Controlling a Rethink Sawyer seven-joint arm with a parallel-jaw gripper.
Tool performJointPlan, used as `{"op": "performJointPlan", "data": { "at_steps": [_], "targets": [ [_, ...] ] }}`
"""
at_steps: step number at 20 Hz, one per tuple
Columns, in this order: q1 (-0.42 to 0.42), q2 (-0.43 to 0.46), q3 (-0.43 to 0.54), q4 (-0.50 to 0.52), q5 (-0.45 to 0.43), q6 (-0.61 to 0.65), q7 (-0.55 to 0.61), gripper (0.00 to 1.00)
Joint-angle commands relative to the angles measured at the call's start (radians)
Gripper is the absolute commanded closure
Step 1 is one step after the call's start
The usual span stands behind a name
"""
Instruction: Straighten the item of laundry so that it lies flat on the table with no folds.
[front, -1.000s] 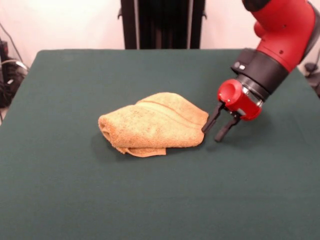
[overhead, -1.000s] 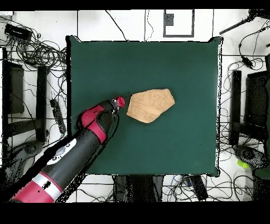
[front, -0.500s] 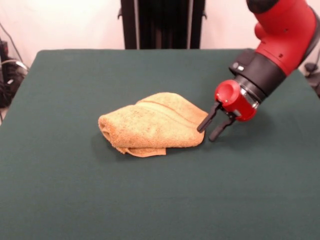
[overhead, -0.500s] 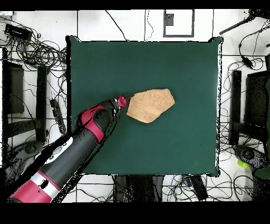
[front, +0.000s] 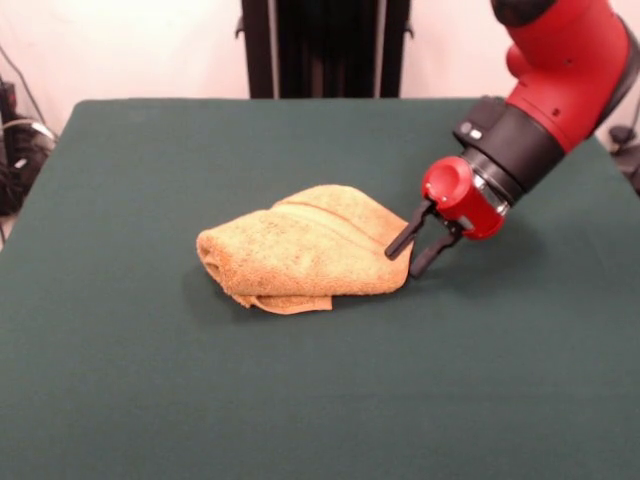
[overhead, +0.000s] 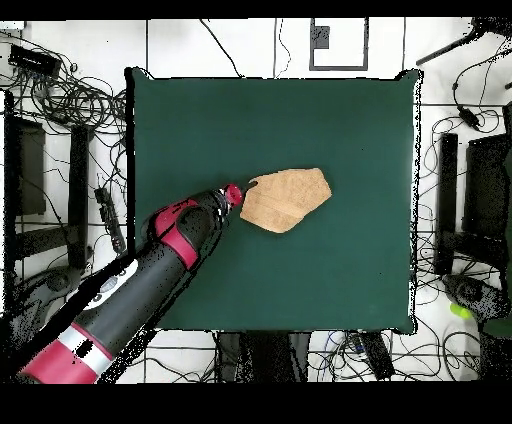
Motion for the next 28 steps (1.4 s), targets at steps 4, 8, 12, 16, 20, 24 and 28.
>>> {"op": "performJointPlan", "data": {
  "at_steps": [4,8,12,16,20,24,28],
  "targets": [
    [-0.032,0.020,0.169,0.040,0.042,0.134,0.273,0.00],
    [-0.052,0.012,0.211,0.051,0.062,0.110,0.290,0.00],
    [-0.053,0.031,0.198,0.054,0.064,0.105,0.304,0.00],
    [-0.049,0.054,0.172,0.062,0.066,0.067,0.322,0.00],
    [-0.055,0.047,0.188,0.072,0.069,0.042,0.322,0.00],
    [-0.052,0.041,0.190,0.083,0.076,0.030,0.329,0.00],
    [-0.048,0.048,0.179,0.091,0.085,-0.018,0.342,0.00]
  ]
}}
